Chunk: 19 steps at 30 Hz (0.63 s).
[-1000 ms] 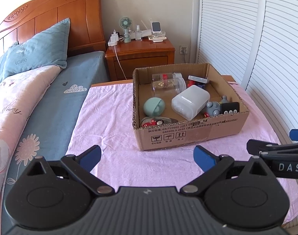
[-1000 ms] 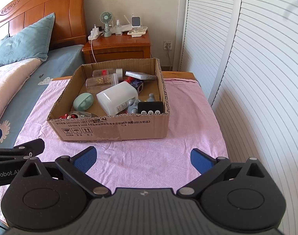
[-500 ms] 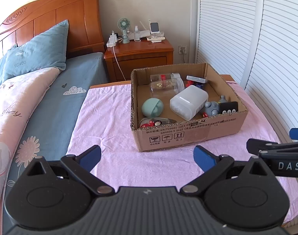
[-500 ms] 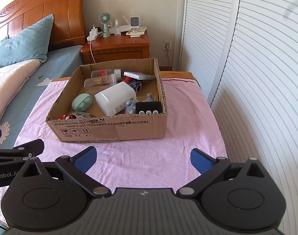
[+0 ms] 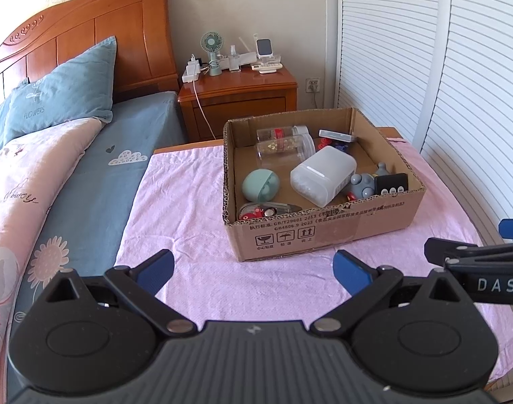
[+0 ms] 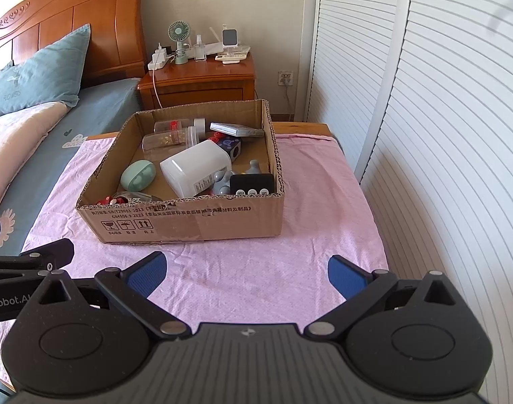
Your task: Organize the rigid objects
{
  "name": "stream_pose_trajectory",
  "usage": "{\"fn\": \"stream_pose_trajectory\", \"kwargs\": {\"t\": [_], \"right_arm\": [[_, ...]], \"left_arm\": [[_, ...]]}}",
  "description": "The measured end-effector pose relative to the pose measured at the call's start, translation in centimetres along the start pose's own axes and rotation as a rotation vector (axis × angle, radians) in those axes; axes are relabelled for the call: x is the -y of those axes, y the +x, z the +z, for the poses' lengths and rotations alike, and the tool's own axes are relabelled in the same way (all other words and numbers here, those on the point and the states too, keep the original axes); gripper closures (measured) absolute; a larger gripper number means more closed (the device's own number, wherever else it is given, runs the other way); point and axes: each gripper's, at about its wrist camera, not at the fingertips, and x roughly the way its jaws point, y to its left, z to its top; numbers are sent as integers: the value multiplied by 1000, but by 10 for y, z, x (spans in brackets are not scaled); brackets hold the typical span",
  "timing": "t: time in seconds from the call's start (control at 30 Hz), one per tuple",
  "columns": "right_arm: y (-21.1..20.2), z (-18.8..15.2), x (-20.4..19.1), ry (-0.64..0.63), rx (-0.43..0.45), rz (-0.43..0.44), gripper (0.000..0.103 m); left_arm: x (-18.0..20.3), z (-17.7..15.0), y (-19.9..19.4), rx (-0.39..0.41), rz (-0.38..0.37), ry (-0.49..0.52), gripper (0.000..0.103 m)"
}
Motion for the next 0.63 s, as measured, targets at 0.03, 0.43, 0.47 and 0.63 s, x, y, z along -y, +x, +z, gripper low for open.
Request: {"fn": "stream_pose_trajectory", "kwargs": {"t": [0.03,0.43,0.47,0.63], "right_arm": [[0,0,0,0,0,0,0],[0,-1,1,2,1,-1,0],[0,-1,1,2,1,-1,0],[0,-1,1,2,1,-2,0]], "left_arm": [[0,0,0,0,0,0,3],[0,0,-1,2,-5,-1,3],[0,1,-1,1,-5,-2,3],[1,1,-2,0,-11,-1,3]]}}
